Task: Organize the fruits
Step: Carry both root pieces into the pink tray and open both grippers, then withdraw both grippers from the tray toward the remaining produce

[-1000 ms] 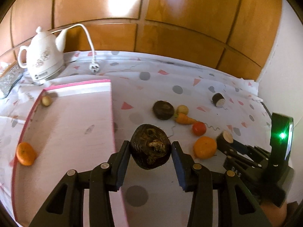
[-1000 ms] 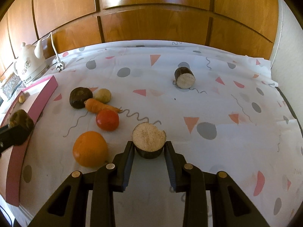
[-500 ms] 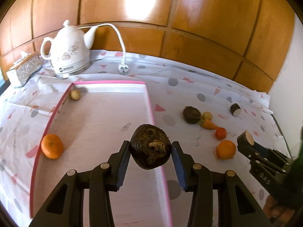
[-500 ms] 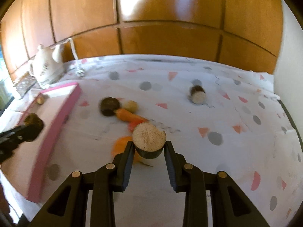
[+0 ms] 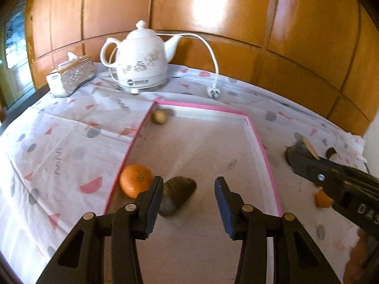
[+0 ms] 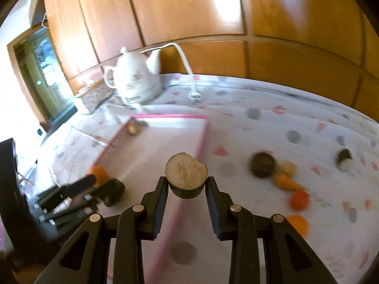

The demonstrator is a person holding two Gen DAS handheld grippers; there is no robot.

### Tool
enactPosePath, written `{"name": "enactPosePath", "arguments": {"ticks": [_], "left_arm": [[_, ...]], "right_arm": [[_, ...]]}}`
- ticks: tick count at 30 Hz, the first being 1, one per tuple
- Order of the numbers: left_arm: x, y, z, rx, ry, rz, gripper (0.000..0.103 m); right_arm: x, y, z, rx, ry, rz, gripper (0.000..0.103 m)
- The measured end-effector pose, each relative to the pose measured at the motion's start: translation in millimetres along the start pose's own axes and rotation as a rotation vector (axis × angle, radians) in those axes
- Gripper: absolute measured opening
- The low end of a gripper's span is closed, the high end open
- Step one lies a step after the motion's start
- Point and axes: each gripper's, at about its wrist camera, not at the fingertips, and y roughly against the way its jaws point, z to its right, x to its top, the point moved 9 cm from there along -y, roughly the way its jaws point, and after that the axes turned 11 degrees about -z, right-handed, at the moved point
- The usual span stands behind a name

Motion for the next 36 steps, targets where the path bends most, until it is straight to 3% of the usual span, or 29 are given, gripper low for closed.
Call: {"name": "enactPosePath", "arguments": {"ticks": [2, 6, 12, 18, 28, 36], "left_arm": [[-0.9, 2.5, -4.7, -0.005, 0.018, 0.000, 0.052], [-3.1, 6.4, -12.4, 0.002, 0.049, 0.006, 0.071], [-4.0, 6.4, -20.7, 0.002, 0.096, 0.002, 0.074], [-7.2, 6.7, -11.7, 0.007, 0.063, -0.006, 0.074], [-13.4, 5.1, 19.8, -0.053, -0.012, -0.027, 0.074], [-15.7, 5.7, 36.7, -0.077, -0.051, -0.031, 0.075]], "right_arm": [[5.3, -5.1, -13.7, 0.008, 0.013, -0.004, 0.034], [4.4, -8.3, -25.8, 0.019, 0.018, -0.006, 0.045], [-12.3, -7.1, -12.4, -0.012, -0.020, -0.024, 0.050], [-35.0, 1.2, 22.8, -0.091, -0.082, -0.020, 0.050], [-83.7, 24.1, 116.7, -0.216, -0.283, -0.014, 0.050], [-95.4, 19.9, 143.5, -0.182, -0.346, -0.034, 0.050]]}}
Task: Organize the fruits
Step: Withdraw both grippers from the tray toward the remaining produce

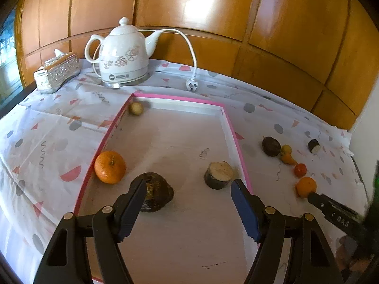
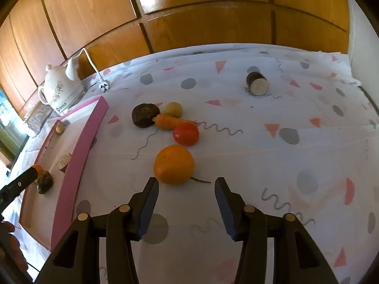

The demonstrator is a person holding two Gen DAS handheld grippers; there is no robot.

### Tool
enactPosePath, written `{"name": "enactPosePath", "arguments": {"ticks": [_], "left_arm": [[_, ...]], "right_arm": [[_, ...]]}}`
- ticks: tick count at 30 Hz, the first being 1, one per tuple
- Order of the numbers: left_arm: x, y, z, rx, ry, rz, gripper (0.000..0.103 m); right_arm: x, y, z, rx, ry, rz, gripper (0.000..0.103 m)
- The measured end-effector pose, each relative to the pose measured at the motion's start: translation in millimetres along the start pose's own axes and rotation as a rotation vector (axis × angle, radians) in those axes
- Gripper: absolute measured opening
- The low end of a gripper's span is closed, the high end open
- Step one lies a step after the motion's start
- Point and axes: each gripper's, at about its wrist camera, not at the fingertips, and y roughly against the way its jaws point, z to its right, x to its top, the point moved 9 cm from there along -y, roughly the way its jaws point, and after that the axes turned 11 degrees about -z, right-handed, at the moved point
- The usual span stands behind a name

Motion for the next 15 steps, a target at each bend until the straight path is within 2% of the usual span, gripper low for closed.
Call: {"name": "enactPosePath", "arguments": {"ticks": [4, 6, 9, 15], "left_arm": [[-0.8, -2.0, 5.5, -0.014, -0.006, -0.012, 0.075], [-0.2, -1.6, 9.8, -0.026, -0.017, -0.014, 0.075], [1.9, -0.3, 18.1, -0.027, -0.042, -0.007, 0.075], [7.9, -1.1, 37.7, -0.074, -0.071, -0.013, 0.075]], "right_arm": [[7.6, -13.1, -10.9, 0.054, 0.006, -0.027, 0.050], [12.1, -16.5, -19.1, 0.083, 0.021, -0.033, 0.053], [18.0, -5.7, -34.5, 0.190, 0.051, -0.003, 0.053], [19.4, -3.3, -12.3, 0.138, -0.008, 0.016, 0.053]]}}
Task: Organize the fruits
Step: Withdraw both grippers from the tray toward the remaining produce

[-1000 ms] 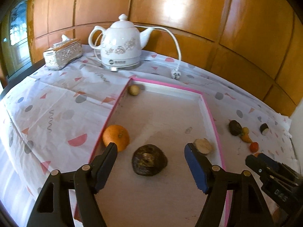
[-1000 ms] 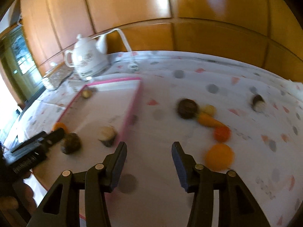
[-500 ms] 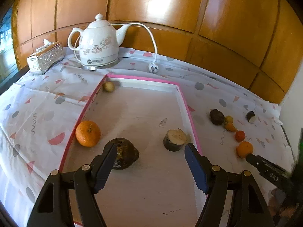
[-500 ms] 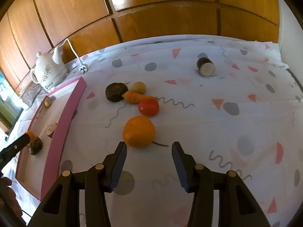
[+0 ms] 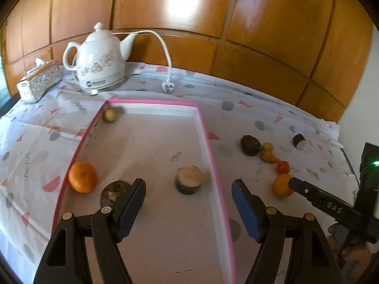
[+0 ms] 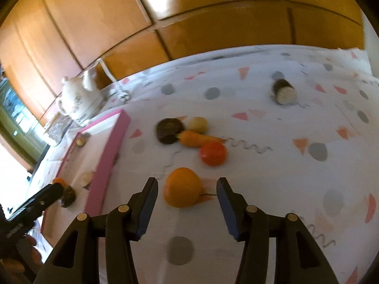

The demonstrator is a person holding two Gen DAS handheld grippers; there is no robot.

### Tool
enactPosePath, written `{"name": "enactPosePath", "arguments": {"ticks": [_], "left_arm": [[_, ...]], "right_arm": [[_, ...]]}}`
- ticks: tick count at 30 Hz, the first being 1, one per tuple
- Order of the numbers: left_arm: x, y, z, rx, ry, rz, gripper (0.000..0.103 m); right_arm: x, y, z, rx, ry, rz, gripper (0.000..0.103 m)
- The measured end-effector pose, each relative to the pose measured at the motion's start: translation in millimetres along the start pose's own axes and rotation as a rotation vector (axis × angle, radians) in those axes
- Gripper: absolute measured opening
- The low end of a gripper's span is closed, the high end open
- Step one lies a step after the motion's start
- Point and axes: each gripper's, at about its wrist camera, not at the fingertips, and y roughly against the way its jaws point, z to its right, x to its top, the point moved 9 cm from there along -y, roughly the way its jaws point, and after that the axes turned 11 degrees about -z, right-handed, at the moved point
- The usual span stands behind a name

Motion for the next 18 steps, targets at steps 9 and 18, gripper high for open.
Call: {"name": "enactPosePath", "arguments": {"ticks": [9, 18], "left_arm": [[4.1, -11.5, 45.5, -0.067, -0.092, -0.033, 0.075], [-0.8, -37.4, 105.4, -0.170, -0.181, -0.109, 0.075]], "right_arm": [[1.3, 16.1, 53.0, -0.011, -0.124, 0.036, 0.053], [-6.6, 18.0, 102.2, -0.099, -0.225, 0.032, 0.053]]}}
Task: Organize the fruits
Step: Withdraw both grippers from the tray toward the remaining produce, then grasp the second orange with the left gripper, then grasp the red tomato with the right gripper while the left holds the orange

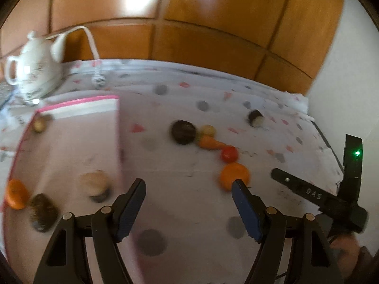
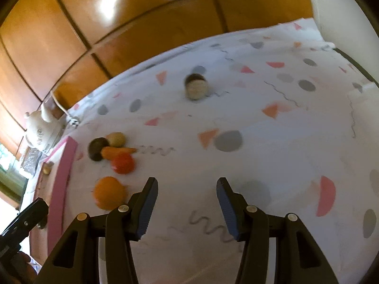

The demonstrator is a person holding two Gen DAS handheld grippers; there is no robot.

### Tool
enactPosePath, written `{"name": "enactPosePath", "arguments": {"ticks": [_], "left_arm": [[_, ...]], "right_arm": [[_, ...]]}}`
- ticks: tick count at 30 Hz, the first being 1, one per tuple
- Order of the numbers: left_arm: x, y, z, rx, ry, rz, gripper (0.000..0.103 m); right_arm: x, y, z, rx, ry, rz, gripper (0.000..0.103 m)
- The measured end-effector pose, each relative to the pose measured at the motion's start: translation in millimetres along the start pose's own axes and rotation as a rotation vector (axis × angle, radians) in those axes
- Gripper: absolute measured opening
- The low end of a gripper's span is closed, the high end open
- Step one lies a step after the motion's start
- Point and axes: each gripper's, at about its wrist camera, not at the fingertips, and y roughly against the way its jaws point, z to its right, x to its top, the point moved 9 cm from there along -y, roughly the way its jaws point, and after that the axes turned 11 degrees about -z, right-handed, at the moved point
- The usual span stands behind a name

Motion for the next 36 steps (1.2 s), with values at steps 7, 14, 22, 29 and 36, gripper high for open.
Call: {"name": "enactPosePath", "arguments": {"ticks": [7, 14, 22, 29, 36], "left_arm": [[2.5, -35.2, 37.7, -0.031, -0.060, -0.055, 0.074], [8.4, -64.0, 48.5, -0.024, -0.041, -0.086, 0.066], [11.4, -71.3, 53.4, -0.044, -0.054, -0.066, 0.040], [7.8, -53.4, 25.4, 0.029, 0.007, -0.011, 0.039], [4.1, -55.3, 8.4, 0.104, 0.028, 0.025, 0.041]], "right_arm": [[-1.7, 0.1, 0.7, -0.020, 0.044, 0.009, 0.053], [-0.5, -1.5, 0.9, -0.037, 0.069, 0.004, 0.053], [1.2, -3.2, -1.1, -0.046, 0.085, 0.007, 0.053], [4.0, -10.2, -21.4, -0.014, 0.134, -0.007, 0.044], [9.7, -23.1, -62.8, 0.036, 0.246, -0.037, 0.034]]}}
